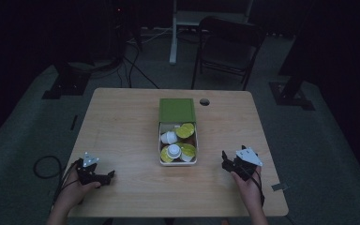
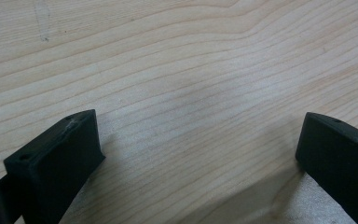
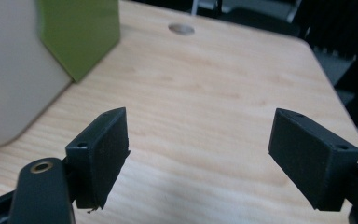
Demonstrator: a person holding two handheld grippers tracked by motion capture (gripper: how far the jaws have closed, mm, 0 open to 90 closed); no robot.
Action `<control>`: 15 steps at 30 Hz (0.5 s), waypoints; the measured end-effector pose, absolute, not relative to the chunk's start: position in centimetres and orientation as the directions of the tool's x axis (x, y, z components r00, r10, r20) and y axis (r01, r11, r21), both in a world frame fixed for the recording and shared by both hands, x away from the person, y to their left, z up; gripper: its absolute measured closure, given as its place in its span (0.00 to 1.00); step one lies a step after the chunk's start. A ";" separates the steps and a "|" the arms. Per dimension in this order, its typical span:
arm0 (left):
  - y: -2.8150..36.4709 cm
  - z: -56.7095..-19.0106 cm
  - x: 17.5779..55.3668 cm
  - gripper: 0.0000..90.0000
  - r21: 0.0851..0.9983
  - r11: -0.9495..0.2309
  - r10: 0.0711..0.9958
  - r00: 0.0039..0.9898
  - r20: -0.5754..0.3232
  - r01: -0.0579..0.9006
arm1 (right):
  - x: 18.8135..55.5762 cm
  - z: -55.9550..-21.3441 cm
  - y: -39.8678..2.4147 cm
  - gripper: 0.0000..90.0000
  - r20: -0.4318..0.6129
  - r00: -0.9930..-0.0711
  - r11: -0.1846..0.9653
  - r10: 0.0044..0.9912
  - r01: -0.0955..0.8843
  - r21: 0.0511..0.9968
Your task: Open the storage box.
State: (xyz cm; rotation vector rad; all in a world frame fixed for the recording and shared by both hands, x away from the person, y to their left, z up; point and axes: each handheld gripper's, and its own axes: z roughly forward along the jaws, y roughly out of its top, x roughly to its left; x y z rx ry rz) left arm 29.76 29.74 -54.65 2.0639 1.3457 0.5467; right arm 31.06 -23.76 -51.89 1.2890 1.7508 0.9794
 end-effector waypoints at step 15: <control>29.7 -54.6 29.8 0.00 0.683 -0.300 0.917 0.399 0.013 0.666 | 31.6 -53.2 -26.6 0.15 -0.040 -0.158 0.120 0.987 0.538 0.834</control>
